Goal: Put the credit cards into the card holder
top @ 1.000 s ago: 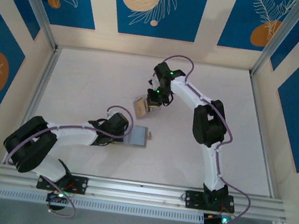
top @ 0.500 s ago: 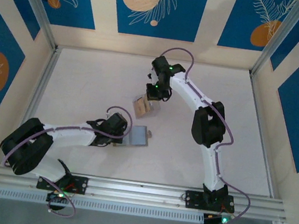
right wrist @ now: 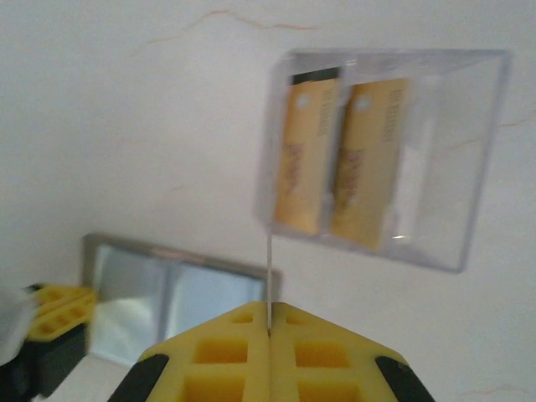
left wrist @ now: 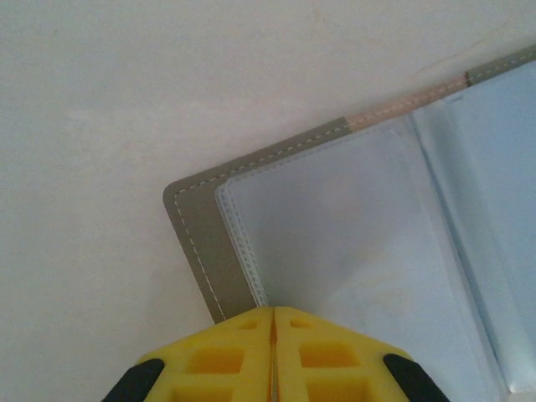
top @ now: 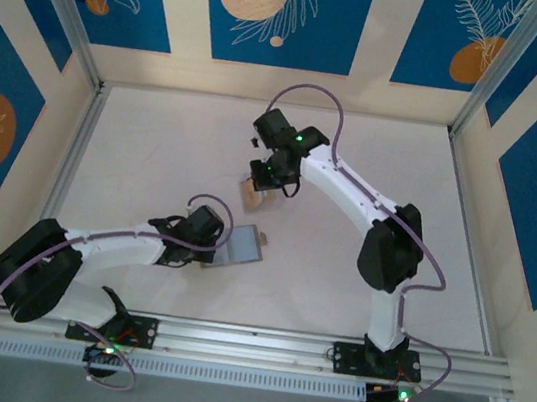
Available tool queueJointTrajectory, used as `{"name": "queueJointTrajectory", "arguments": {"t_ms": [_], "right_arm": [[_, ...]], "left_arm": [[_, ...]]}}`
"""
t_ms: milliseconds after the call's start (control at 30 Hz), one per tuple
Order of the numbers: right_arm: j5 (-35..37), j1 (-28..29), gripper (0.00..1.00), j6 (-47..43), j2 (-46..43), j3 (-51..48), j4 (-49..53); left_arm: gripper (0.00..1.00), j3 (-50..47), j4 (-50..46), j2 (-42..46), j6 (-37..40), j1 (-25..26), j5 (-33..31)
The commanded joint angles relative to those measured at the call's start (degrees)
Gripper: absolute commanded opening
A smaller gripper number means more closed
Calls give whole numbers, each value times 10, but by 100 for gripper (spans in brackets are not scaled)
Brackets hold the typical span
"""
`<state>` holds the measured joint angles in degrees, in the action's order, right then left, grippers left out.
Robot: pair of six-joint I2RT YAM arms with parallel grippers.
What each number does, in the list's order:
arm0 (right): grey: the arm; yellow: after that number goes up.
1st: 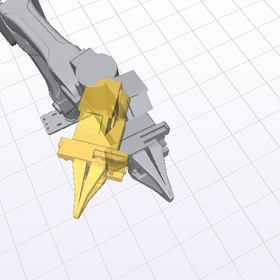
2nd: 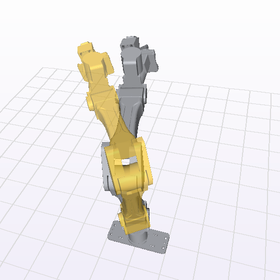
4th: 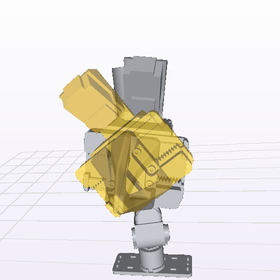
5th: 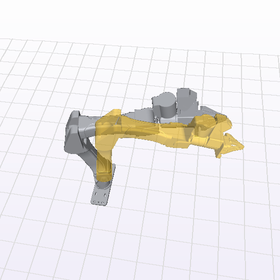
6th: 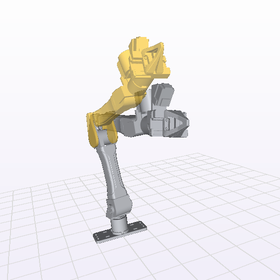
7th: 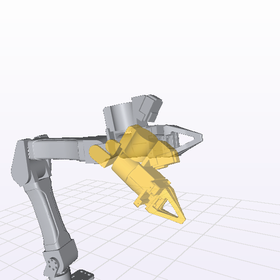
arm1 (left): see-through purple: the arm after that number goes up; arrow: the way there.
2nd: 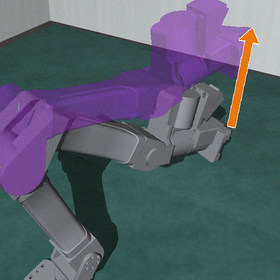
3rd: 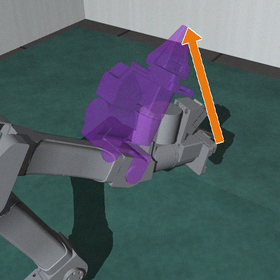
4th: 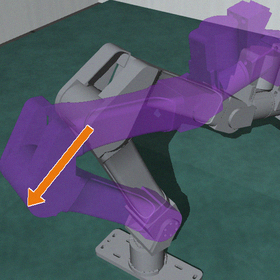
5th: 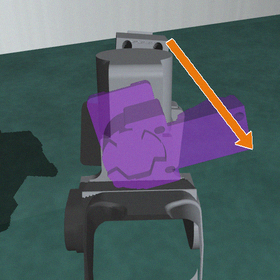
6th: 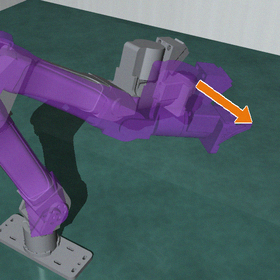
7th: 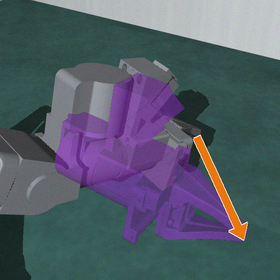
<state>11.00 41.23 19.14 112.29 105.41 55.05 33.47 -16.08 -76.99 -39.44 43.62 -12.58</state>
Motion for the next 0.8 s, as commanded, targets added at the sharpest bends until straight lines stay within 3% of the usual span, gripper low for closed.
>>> {"name": "queueJointTrajectory", "arguments": {"t_ms": [0,267,767], "right_arm": [[-41,8,0,25,-22,-44,-39],[-104,23,0,48,-39,-126,-109],[-209,36,0,111,-51,-265,-277]], "left_arm": [[8,-5,-6,17,17,-2,23],[11,-2,-26,59,23,-4,10],[9,3,-19,-4,48,-19,4]]}}
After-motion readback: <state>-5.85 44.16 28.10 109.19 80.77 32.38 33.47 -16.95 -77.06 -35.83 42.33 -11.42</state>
